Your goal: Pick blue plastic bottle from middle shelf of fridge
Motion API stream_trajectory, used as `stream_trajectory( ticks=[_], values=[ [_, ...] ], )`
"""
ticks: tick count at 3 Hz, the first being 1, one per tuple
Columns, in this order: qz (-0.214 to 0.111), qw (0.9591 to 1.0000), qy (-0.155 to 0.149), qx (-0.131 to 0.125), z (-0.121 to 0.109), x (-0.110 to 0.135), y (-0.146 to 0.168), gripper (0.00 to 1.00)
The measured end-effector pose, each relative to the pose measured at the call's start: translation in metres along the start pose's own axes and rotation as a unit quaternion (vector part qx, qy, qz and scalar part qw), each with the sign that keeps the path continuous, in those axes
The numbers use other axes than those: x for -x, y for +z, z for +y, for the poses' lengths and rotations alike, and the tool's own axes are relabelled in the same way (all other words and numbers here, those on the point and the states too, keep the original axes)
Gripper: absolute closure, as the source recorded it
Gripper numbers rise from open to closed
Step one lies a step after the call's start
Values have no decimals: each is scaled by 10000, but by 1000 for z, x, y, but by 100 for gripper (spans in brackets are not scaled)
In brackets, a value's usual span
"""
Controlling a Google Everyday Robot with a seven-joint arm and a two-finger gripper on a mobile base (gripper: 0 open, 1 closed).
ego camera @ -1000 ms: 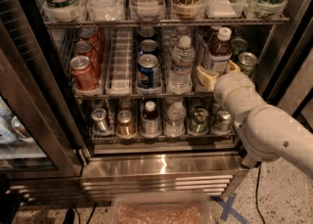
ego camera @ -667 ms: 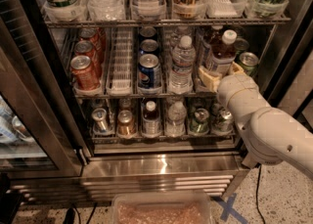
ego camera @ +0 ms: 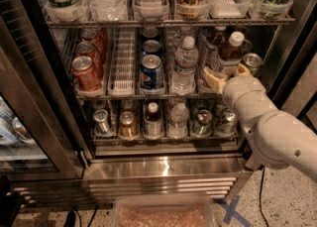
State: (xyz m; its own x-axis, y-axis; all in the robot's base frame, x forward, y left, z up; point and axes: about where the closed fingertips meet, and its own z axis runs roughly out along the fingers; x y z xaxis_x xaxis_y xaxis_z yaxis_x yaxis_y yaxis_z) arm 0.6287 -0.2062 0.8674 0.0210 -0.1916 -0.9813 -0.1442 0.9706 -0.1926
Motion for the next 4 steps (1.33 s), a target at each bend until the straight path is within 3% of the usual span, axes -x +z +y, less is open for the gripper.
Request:
stream_trajectory(
  ticks=[1, 2, 3, 4],
  values=[
    [-43, 10000, 11, 25, -2, 5, -2, 100],
    [-30, 9997, 59, 217, -11, 26, -10, 100],
    [63, 9992, 199, 347, -45, 71, -27, 100],
    [219, 9983, 120, 528, -48, 62, -37, 100]
  ],
)
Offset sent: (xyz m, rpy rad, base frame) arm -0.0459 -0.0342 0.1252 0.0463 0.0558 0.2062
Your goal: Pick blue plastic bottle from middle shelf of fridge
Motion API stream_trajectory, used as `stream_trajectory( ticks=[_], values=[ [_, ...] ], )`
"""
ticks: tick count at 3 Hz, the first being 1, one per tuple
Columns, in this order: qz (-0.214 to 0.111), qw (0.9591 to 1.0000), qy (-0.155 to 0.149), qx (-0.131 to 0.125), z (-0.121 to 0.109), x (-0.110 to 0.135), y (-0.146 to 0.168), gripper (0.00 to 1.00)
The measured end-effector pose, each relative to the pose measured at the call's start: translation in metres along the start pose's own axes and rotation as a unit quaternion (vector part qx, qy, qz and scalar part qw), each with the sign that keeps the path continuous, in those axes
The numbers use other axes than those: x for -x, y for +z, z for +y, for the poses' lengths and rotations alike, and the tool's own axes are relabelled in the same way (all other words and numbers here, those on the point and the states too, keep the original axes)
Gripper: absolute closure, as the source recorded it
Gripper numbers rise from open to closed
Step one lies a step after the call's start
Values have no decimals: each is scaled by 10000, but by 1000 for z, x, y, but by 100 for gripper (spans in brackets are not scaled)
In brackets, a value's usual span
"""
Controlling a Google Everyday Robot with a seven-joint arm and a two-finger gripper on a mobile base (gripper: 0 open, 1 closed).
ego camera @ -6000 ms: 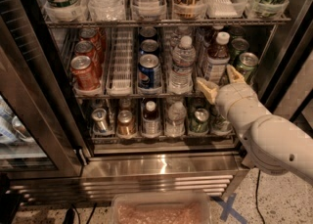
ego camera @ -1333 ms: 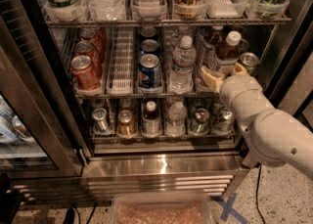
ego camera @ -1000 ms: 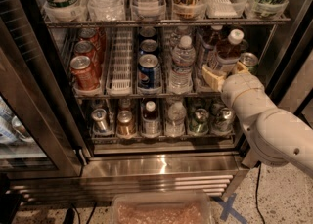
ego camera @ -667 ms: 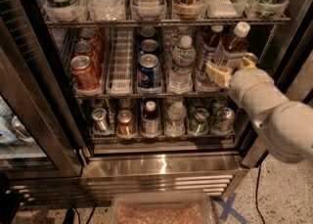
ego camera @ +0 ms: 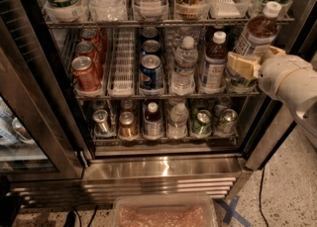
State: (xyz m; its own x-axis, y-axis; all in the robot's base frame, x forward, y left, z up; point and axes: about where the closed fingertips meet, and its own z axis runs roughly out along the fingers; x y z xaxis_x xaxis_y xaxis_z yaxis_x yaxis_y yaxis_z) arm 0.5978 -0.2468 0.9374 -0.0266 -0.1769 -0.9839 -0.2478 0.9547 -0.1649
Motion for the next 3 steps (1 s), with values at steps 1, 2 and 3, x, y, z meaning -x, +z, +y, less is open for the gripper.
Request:
stream_trajectory(
  ticks=[1, 2, 3],
  values=[
    [0, 10000, -5, 9, 1, 0, 0, 100],
    [111, 9992, -94, 374, 30, -7, -16, 100],
    [390, 9950, -180, 898, 73, -22, -54, 100]
  ],
)
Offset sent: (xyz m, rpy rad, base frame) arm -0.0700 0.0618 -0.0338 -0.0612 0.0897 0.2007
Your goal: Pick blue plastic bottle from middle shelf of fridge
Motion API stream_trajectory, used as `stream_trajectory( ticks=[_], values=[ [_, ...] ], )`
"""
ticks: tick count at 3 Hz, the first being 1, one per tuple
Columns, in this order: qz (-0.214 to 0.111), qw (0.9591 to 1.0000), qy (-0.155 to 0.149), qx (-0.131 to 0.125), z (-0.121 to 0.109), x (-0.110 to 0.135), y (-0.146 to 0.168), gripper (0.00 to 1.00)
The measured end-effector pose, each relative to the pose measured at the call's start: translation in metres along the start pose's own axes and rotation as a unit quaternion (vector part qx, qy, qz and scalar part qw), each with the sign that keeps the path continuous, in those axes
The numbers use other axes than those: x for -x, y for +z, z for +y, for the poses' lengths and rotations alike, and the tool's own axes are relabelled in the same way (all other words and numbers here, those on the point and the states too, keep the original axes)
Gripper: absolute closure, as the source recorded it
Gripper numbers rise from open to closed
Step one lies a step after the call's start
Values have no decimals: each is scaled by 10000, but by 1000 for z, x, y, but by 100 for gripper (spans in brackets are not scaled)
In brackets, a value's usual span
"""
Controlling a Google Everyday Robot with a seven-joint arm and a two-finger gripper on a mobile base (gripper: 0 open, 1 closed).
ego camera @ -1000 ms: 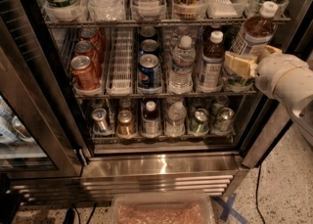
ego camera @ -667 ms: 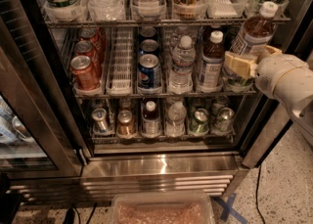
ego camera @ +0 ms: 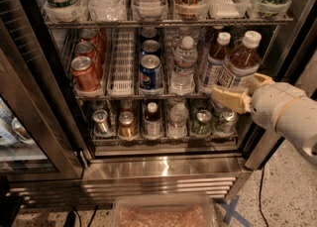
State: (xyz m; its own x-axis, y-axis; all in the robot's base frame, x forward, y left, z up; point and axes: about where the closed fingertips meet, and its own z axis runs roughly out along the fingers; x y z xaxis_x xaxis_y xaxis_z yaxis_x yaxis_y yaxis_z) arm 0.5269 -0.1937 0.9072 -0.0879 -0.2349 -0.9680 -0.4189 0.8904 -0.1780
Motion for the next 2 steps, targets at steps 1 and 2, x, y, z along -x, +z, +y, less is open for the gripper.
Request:
stream_trajectory(
  ticks=[1, 2],
  values=[
    [181, 9977, -218, 622, 43, -4, -26, 100],
    [264, 9886, -440, 1419, 83, -1, -38, 100]
  ],
)
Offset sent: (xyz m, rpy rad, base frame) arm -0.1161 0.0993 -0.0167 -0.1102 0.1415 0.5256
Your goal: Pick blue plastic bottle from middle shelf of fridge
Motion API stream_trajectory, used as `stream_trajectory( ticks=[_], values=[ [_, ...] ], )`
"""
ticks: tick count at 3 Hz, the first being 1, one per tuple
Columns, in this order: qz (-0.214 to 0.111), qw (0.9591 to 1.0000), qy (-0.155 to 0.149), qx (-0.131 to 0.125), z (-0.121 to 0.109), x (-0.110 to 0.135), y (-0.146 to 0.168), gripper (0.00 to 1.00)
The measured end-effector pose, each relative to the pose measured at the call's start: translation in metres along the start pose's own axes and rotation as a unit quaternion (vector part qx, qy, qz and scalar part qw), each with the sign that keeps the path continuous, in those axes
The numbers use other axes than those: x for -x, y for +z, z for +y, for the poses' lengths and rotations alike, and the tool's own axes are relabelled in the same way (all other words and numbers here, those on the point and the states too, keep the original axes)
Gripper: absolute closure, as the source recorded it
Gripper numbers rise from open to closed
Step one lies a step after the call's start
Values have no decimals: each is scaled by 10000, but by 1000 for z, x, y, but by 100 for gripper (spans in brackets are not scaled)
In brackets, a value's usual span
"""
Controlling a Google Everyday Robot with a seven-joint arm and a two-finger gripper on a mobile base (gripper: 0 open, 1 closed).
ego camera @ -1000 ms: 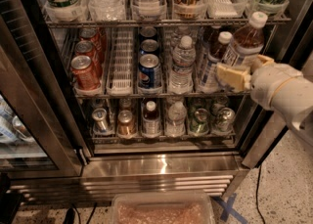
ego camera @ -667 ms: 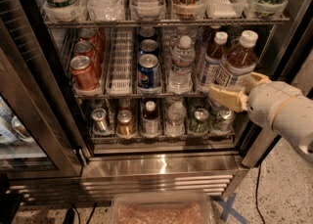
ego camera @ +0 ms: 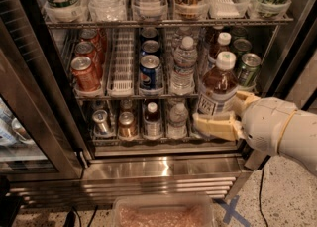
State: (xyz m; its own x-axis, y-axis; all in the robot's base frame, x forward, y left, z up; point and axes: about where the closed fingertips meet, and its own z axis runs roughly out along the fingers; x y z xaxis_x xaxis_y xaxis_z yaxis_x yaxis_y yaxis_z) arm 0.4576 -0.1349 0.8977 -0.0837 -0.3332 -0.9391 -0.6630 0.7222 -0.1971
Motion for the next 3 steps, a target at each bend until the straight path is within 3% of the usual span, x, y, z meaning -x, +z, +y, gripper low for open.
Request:
stream_trajectory(
  ticks=[1, 2, 3],
  values=[
    [-10, 9966, -228, 787, 37, 8, 8, 100],
    [-186, 9869, -402, 1550, 74, 21, 24, 100],
    [-186, 9869, -402, 1550, 74, 21, 24, 100]
  ],
)
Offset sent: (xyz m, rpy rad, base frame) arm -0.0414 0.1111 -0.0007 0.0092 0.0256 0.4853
